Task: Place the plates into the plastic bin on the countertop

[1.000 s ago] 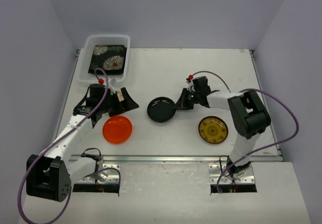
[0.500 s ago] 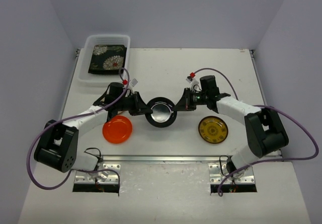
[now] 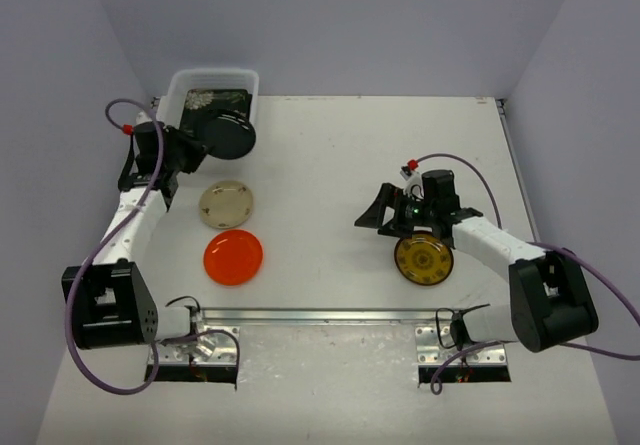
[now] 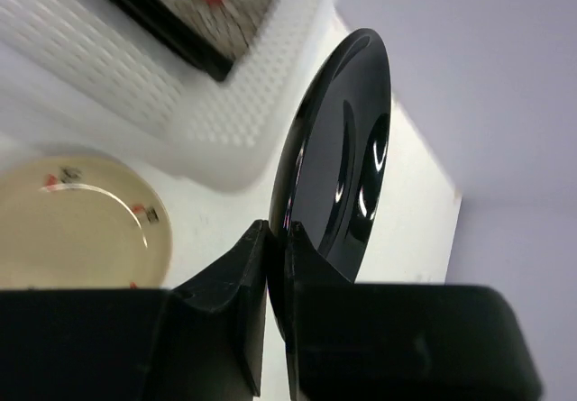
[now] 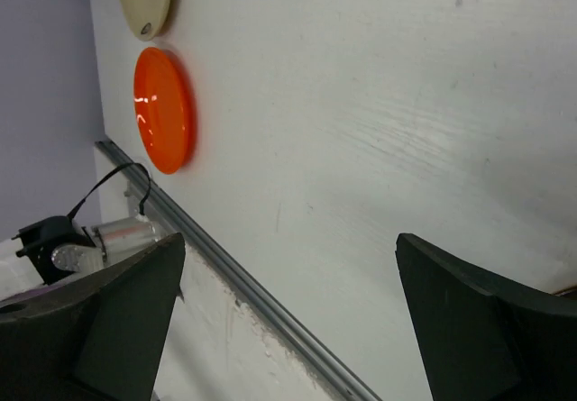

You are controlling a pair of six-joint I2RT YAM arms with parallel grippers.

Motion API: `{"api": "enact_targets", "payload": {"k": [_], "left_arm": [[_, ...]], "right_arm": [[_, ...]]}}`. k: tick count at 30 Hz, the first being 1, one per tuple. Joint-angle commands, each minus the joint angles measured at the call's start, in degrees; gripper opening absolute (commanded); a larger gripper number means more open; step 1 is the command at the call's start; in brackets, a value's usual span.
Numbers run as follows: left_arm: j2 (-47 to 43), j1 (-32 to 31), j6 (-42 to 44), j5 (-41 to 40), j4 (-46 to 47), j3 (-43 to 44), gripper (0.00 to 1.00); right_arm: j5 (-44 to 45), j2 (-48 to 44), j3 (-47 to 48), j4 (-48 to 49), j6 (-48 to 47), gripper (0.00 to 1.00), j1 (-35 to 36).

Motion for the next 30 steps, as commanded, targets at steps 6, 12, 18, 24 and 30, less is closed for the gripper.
{"api": "enact_targets", "payload": {"k": [6, 12, 18, 24, 30], "left_arm": [[25.8, 7.3, -8.4, -12.4, -3.7, 29.8, 0.0], [43.0, 7.2, -6.3, -11.2, -13.5, 50.5, 0.05], [50.3, 7.0, -4.8, -4.3, -15.8, 58.5, 0.23], [54.8, 6.8, -3.4, -3.3, -20.1, 65.1, 0.76], [56.9, 6.5, -1.7, -2.3, -23.4, 66.3, 1.0]], "right_arm": [[0.7, -5.5, -7.5, 1.3, 1.0, 0.99, -0.7], [2.6, -6.8, -8.2, -0.1, -1.0, 0.99, -0.7], [4.3, -5.0, -7.8, 0.1, -1.0, 0.99, -0.6], [2.9, -1.9, -7.5, 2.1, -0.1, 0.99, 1.5], [4.8, 0.1, -6.1, 3.7, 0.7, 0.99, 6.2]]}}
